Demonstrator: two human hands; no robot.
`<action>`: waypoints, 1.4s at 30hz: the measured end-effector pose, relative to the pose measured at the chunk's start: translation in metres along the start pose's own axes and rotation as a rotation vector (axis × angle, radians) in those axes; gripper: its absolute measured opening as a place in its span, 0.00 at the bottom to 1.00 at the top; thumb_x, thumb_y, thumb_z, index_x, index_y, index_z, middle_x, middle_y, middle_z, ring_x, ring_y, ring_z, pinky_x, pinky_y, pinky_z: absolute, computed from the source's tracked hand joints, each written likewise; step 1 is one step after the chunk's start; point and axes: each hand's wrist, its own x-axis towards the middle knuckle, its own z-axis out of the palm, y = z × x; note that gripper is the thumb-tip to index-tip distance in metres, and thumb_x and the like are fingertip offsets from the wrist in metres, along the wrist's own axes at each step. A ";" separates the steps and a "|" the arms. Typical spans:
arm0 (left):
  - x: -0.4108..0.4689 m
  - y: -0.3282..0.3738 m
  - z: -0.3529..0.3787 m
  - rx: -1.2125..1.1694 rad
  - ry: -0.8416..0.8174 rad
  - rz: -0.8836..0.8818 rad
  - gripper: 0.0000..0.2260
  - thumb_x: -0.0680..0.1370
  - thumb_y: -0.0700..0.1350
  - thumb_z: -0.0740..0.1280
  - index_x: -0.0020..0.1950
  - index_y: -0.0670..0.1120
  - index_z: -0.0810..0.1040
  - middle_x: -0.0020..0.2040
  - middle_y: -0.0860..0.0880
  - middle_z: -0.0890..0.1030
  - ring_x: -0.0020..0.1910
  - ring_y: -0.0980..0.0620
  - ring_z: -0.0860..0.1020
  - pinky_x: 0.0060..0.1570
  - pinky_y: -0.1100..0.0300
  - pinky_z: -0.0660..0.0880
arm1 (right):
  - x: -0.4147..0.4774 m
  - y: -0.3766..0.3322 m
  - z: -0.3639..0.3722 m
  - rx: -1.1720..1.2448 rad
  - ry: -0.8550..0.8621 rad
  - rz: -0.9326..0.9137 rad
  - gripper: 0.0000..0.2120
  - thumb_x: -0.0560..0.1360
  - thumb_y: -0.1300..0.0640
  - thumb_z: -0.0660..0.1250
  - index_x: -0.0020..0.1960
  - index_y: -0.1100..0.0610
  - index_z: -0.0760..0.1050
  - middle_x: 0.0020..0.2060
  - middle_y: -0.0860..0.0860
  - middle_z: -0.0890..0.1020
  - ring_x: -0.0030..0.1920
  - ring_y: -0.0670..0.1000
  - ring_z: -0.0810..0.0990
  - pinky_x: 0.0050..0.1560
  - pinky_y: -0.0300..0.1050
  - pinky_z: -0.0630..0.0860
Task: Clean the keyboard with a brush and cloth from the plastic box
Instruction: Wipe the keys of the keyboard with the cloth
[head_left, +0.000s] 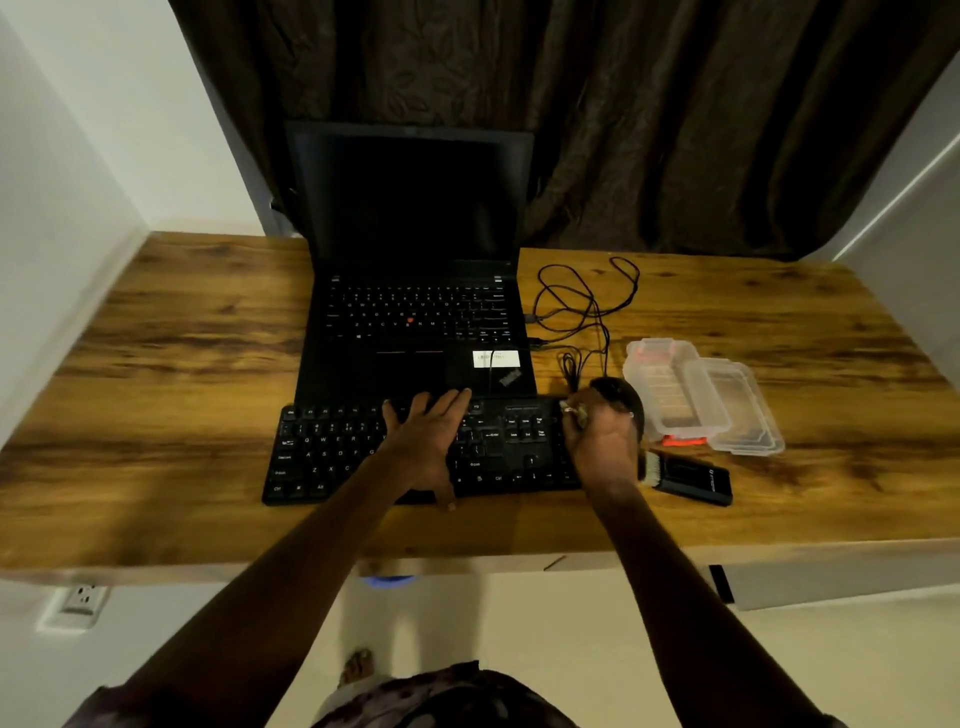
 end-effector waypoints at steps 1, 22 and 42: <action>0.000 0.000 0.000 0.002 -0.002 0.003 0.67 0.58 0.55 0.83 0.80 0.51 0.35 0.81 0.52 0.43 0.79 0.42 0.42 0.70 0.28 0.41 | -0.001 -0.008 0.003 -0.030 -0.061 -0.040 0.14 0.81 0.56 0.65 0.65 0.50 0.72 0.55 0.54 0.77 0.54 0.54 0.77 0.49 0.45 0.75; 0.000 -0.004 0.001 0.001 0.020 0.021 0.67 0.59 0.56 0.83 0.80 0.50 0.35 0.81 0.52 0.45 0.79 0.43 0.43 0.69 0.28 0.39 | 0.001 -0.008 0.011 0.027 -0.077 0.019 0.11 0.81 0.53 0.65 0.62 0.46 0.72 0.52 0.53 0.78 0.47 0.51 0.78 0.43 0.44 0.78; -0.002 -0.009 0.004 -0.027 0.032 0.050 0.67 0.59 0.57 0.83 0.80 0.51 0.35 0.81 0.52 0.45 0.79 0.44 0.44 0.71 0.27 0.39 | -0.011 -0.031 0.013 -0.038 -0.051 0.106 0.13 0.81 0.55 0.64 0.64 0.45 0.69 0.56 0.55 0.75 0.51 0.53 0.76 0.54 0.51 0.80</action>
